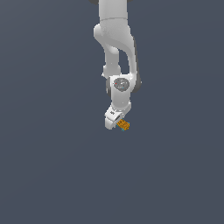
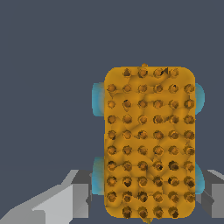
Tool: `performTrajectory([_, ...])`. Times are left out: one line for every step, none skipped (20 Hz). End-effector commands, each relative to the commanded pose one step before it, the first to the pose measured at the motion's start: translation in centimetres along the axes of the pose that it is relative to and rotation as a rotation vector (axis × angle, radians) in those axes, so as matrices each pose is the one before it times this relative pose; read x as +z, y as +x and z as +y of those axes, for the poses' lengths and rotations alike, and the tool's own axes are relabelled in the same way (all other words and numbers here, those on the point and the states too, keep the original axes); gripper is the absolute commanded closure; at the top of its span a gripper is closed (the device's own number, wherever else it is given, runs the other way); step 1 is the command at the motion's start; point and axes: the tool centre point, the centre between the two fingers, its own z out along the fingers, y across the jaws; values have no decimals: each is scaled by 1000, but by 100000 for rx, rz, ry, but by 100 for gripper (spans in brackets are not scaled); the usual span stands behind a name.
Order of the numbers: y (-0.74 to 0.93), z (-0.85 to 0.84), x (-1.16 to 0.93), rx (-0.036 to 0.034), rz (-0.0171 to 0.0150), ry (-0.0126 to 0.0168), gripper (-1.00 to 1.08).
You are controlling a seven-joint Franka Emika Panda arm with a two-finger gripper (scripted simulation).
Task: Pick up the object and move it to a goal position.
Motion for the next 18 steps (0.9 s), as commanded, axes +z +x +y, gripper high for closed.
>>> performTrajectory([479,101,-796,-33,113,-122,108])
performTrajectory([251,22,-386,-45,17,49,108])
performTrajectory([262,42,-445,0,0,0,108])
performTrajectory([289,46,-491,0,0,0,108])
performTrajectory([316,51,-536,0,0,0,108])
performTrajectory([353,47,-575,-26,20,37,108])
performTrajectory([371,59,-627,0,0,0,108])
performTrajectory([406,56,-666,-23,21,37,108])
performTrajectory([426,68,-717,0,0,0,108])
performTrajectory([459,67,-756,-21,23,37,108])
performTrajectory([477,77,-800,0,0,0,108])
performTrajectory([498,80,-833,0,0,0,108])
performTrajectory([523,78,-855,-28,34,53,108])
performTrajectory([531,87,-885,0,0,0,108])
performTrajectory([542,90,-901,0,0,0,108])
performTrajectory([547,88,-894,-24,35,54,108])
performTrajectory([542,93,-898,0,0,0,108])
performTrajectory([542,94,-895,0,0,0,108])
